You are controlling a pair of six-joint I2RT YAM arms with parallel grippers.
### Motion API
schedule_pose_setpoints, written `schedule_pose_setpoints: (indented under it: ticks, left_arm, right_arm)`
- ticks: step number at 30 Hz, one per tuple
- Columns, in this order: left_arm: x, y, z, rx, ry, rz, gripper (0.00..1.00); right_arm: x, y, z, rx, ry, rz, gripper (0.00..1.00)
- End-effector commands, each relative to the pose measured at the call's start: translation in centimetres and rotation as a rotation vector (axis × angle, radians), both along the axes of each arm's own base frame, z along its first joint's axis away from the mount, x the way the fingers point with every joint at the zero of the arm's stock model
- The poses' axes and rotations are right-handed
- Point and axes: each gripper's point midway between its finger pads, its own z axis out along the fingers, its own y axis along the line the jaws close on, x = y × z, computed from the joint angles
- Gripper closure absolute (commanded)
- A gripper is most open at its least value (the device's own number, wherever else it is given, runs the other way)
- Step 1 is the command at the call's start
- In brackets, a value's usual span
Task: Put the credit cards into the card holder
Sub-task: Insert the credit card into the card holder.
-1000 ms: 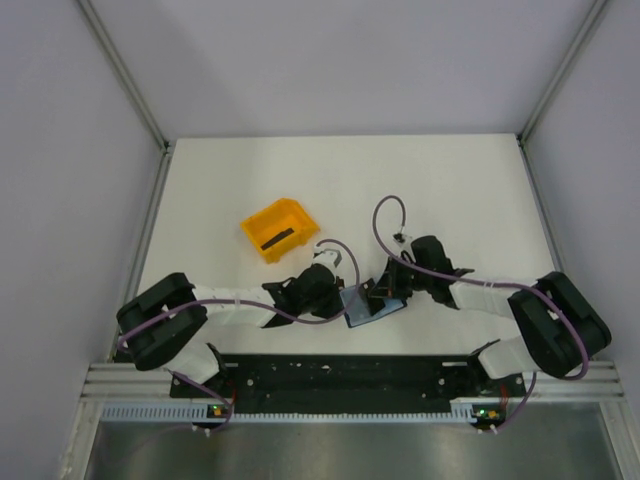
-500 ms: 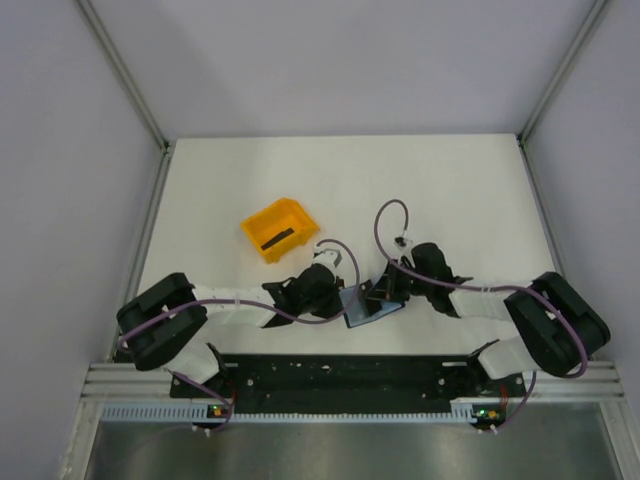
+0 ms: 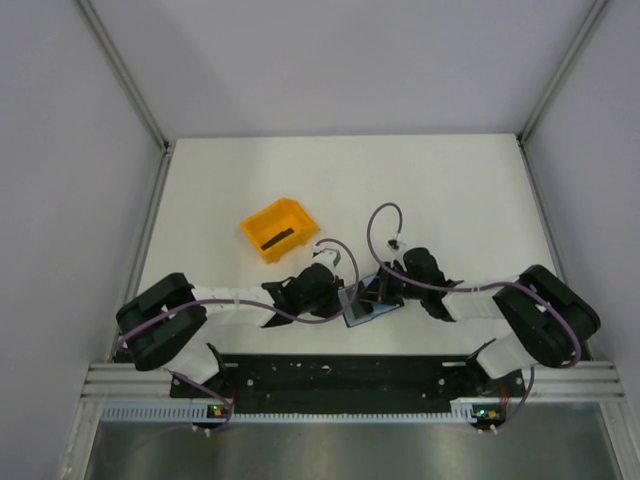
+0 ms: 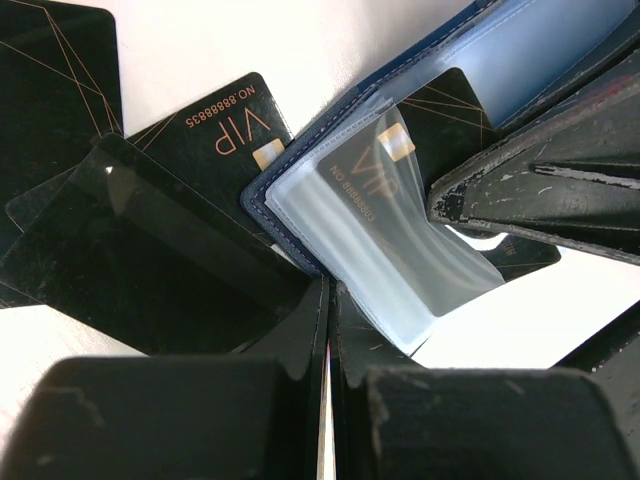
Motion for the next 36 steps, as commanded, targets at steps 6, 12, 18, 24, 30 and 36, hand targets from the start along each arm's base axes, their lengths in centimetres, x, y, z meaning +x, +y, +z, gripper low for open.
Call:
schedule_pose_setpoints:
  ticks: [6, 12, 18, 24, 30, 36]
  left_arm:
    - [-1.1, 0.4, -1.3, 0.024, 0.036, -0.025, 1.00]
    - [-1.0, 0.3, -1.2, 0.018, 0.034, -0.025, 1.00]
    - [-1.0, -0.1, -0.9, 0.010, 0.034, -0.029, 1.00]
    - [-1.0, 0.2, -0.9, 0.018, 0.032, -0.027, 1.00]
    - [-0.9, 0.0, -1.0, 0.020, 0.034, -0.030, 1.00]
    - [-0.8, 0.0, -0.9, 0.022, 0.028, -0.032, 1.00]
  right_arm:
    - [-2.3, -1.2, -0.1, -0.139, 0.001, 0.040, 0.83]
    - [-1.1, -2.8, 2.8, -0.241, -0.092, 0.013, 0.67]
    - [-0.6, -3.5, 3.1, -0.302, -0.105, 0.005, 0.53]
    - [0.2, -5.0, 2.7, -0.377, -0.128, -0.053, 0.53]
    - [0.4, -4.4, 1.5, -0.389, -0.099, -0.023, 0.88]
    - [0.0, -3.1, 0.8, -0.339, -0.069, 0.012, 0.98]
